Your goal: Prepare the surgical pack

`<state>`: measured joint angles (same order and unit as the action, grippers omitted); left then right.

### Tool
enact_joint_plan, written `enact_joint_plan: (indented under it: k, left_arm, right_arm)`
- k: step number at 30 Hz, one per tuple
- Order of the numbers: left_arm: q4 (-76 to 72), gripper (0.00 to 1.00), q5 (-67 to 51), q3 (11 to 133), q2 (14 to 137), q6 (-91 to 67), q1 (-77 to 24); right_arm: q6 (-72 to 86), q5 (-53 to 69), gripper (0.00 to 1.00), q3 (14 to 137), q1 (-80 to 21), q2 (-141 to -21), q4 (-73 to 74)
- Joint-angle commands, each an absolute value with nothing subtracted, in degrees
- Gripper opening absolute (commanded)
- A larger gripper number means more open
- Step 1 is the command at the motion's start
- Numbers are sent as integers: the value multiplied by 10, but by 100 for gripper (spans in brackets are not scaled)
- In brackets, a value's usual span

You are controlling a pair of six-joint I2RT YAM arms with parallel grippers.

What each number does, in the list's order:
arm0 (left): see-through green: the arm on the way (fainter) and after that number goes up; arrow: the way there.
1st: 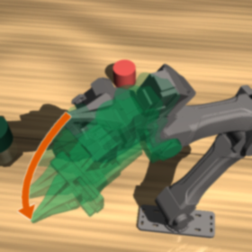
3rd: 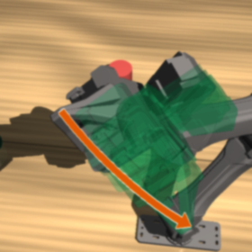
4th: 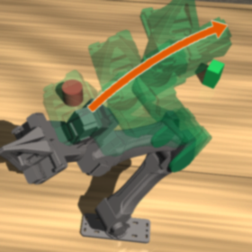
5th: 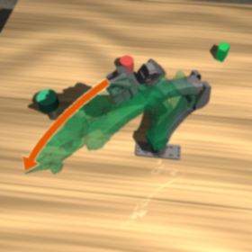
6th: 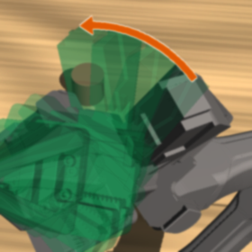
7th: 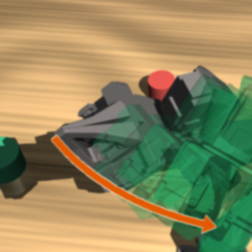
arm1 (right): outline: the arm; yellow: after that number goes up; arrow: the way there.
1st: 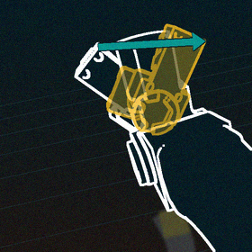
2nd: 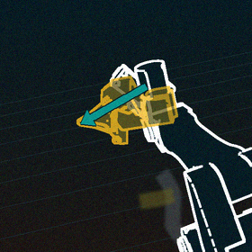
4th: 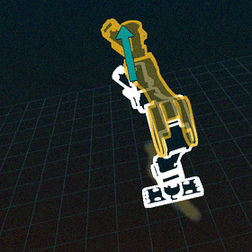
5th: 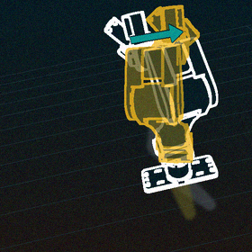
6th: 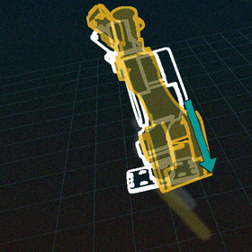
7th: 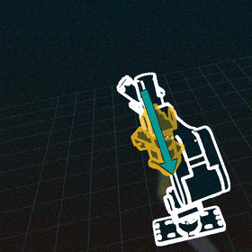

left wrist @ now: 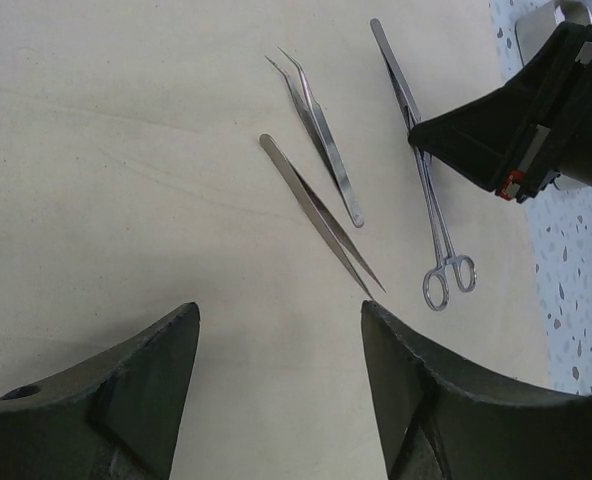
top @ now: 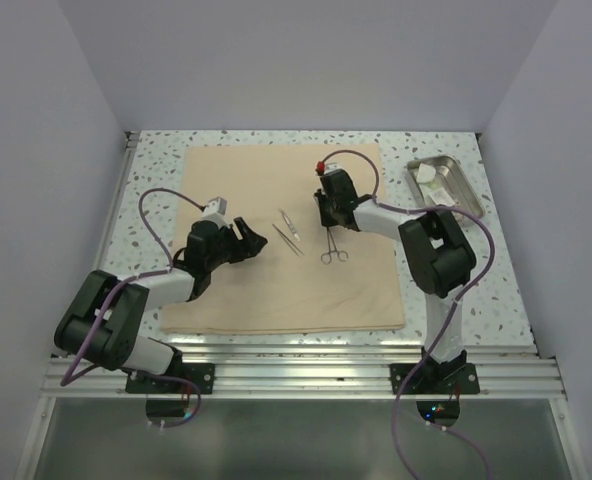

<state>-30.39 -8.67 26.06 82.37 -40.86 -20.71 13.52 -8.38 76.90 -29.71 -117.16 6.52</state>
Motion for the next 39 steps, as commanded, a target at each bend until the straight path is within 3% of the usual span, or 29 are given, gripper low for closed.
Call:
enact_joint_plan:
  k: [1,5,10,19,24,25,27,33,39]
  left_arm:
    - [-326,70,-89,281,825,-391,-211]
    - [-326,70,-90,282,827,-391,-212]
    - [-326,70,-89,283,827,-389,-214]
    - [-323,70,-87,283,824,-387,-215]
    - [-323,70,-88,287,829,-386,-216]
    - [-322,70,-87,287,829,-386,-216]
    - [-322,70,-86,287,827,-385,-216]
    - [-321,70,-86,287,826,-382,-217]
    - [-318,70,-86,289,829,-381,-217]
  right_arm:
    - [135,-121,13,735,-297,-1130,22]
    - [134,-138,11,691,-297,-1086,-13]
    - [128,-126,16,672,-297,-1070,-31]
    - [106,-16,15,640,-297,-1044,-69]
    - [103,6,34,657,-299,-1064,-47]
    - [104,4,42,659,-299,-1065,-47]
    - [105,2,45,660,-300,-1067,-46]
    - [110,-33,46,671,-301,-1080,-33]
    - [120,-48,34,705,-301,-1113,-11]
